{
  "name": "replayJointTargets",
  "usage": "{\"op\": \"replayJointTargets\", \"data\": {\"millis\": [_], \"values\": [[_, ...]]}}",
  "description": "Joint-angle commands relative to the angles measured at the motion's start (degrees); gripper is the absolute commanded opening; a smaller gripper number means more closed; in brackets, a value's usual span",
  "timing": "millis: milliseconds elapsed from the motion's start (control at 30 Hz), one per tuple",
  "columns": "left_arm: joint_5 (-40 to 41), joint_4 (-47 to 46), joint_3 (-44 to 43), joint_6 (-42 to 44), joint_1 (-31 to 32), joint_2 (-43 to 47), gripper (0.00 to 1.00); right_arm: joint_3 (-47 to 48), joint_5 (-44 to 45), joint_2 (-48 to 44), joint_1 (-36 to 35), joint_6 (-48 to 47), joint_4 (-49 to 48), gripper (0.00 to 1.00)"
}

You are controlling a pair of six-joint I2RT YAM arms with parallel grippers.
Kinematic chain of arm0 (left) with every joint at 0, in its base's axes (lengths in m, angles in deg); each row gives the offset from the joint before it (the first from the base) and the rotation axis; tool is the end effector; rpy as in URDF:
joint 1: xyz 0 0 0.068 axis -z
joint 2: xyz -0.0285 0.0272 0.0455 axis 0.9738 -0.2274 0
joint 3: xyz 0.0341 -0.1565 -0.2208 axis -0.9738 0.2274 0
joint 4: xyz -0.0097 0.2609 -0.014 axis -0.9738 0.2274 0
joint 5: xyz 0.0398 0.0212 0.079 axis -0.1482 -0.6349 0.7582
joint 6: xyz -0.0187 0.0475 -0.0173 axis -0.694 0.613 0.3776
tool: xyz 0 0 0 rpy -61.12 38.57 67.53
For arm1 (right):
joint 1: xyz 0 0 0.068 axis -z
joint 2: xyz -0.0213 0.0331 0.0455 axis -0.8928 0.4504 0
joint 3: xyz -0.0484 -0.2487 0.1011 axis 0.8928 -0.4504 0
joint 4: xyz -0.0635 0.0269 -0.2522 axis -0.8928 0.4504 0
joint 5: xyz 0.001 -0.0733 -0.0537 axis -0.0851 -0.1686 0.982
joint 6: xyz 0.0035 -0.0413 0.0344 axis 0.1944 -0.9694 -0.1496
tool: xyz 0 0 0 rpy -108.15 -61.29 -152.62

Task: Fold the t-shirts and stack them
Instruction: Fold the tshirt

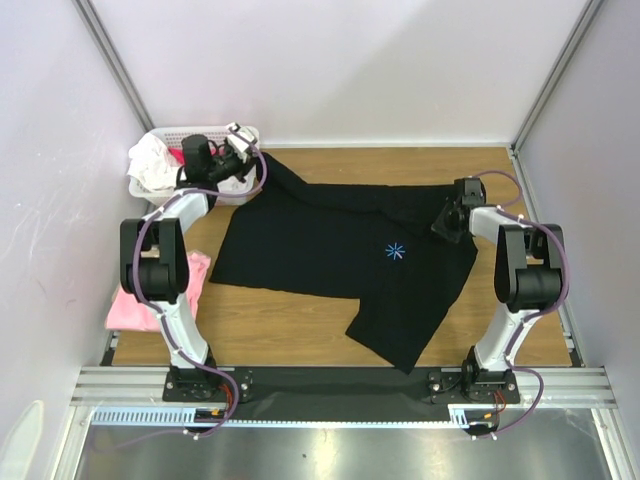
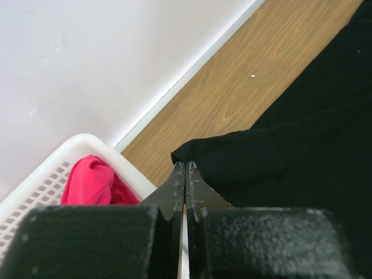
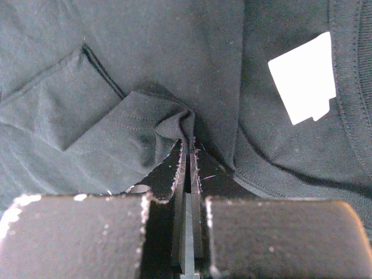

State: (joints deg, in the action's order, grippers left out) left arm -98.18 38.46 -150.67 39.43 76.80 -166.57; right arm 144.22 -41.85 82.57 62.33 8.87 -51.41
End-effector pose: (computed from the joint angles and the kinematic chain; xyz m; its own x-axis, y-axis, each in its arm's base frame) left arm 0.4448 -0.0241 0.2558 0.0906 0.3266 -0.9408 0.7037 0.6475 0.2925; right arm 0.3695 0.0084 0.1538 -0.7489 0.4820 -0.4548 0.3611 0.8723 0.3298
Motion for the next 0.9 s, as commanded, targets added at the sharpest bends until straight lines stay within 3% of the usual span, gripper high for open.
{"op": "replayJointTargets", "data": {"millis": [0,200,600,767,867], "values": [[1.2,-2.18,1.62,-1.03,1.81,4.85,0.0,0.38,6.44,6.28,0.47,1.09,7.92,0.0],[3.05,-3.85,6.37,-2.61,2.95,8.01,0.0,7.49,10.4,9.0,6.52,-3.2,11.08,0.0],[6.74,-4.91,10.94,-6.39,6.47,9.34,0.0,19.54,16.64,17.09,11.36,-11.65,11.7,0.0],[8.24,-4.29,9.54,-3.86,6.65,6.98,0.0,18.4,7.7,11.67,12.07,-16.03,5.74,0.0],[8.76,-1.48,4.1,-0.25,6.56,4.51,0.0,20.06,3.04,8.4,11.46,-17.89,1.69,0.0]]}}
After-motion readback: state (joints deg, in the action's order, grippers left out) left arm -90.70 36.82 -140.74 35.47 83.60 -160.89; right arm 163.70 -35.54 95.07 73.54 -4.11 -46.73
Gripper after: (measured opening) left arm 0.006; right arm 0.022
